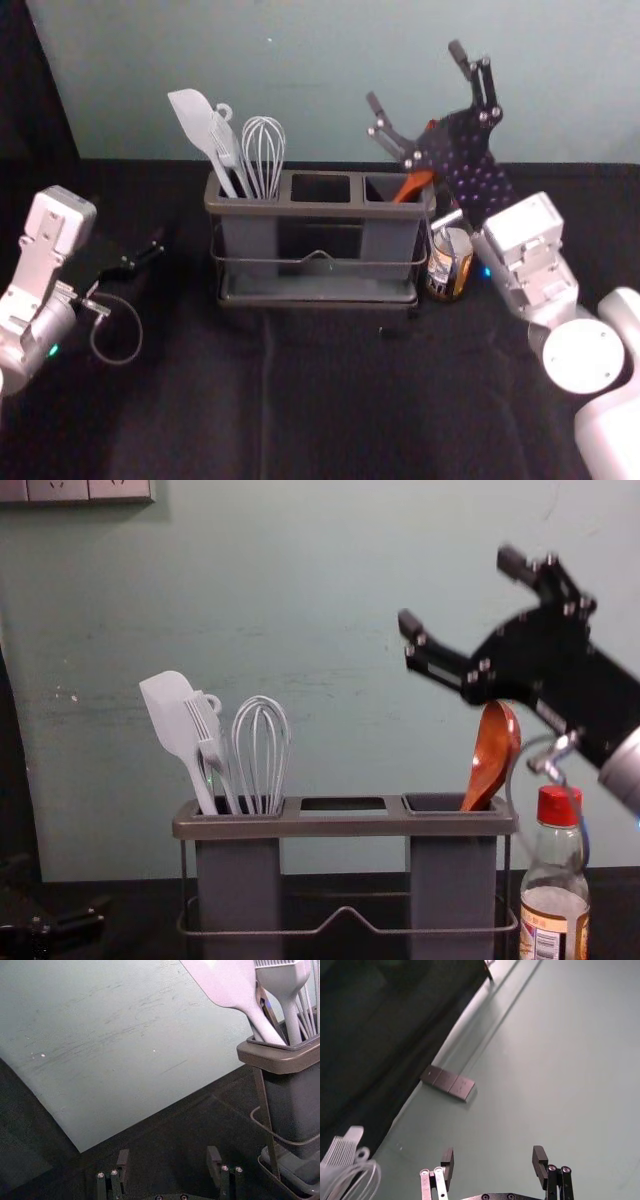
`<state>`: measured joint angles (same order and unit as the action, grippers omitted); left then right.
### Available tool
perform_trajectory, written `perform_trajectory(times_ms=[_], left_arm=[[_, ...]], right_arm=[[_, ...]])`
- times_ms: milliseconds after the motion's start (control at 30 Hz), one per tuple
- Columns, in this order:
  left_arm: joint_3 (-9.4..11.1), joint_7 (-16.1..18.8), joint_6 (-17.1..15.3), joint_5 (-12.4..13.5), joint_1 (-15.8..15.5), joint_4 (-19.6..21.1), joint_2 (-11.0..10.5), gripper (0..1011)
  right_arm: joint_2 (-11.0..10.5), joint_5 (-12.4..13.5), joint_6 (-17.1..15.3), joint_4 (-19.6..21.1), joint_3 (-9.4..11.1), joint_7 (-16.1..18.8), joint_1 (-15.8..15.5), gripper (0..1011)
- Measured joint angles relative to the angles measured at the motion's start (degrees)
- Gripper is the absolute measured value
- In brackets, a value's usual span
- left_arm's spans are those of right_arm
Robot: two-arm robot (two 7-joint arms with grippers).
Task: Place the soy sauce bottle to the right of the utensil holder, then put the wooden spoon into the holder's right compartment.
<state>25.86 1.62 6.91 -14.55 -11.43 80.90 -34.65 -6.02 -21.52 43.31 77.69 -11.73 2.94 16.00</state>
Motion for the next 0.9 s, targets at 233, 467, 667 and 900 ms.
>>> perform_trajectory(times_ms=[233,467,667,900], left_arm=[[0.0,0.0,0.0,0.0,0.0,0.0,0.0,1000],[0.0,0.0,0.0,0.0,0.0,0.0,0.0,1000],[0.0,0.0,0.0,0.0,0.0,0.0,0.0,1000],[0.0,0.0,0.0,0.0,0.0,0.0,0.0,1000]], right_arm=[[-1.77,-2.15,-1.72,6.91,-0.48,-0.51,-1.03,1003],[-3.74,-3.45,-3.48,11.28,0.01,-1.38,-1.7,1002],[-5.76,-3.08,-6.04,13.68,2.02,-2.22,-2.44,1003],[-8.72,-1.16,-8.36,15.35,5.16,-2.22,-3.76,1002]])
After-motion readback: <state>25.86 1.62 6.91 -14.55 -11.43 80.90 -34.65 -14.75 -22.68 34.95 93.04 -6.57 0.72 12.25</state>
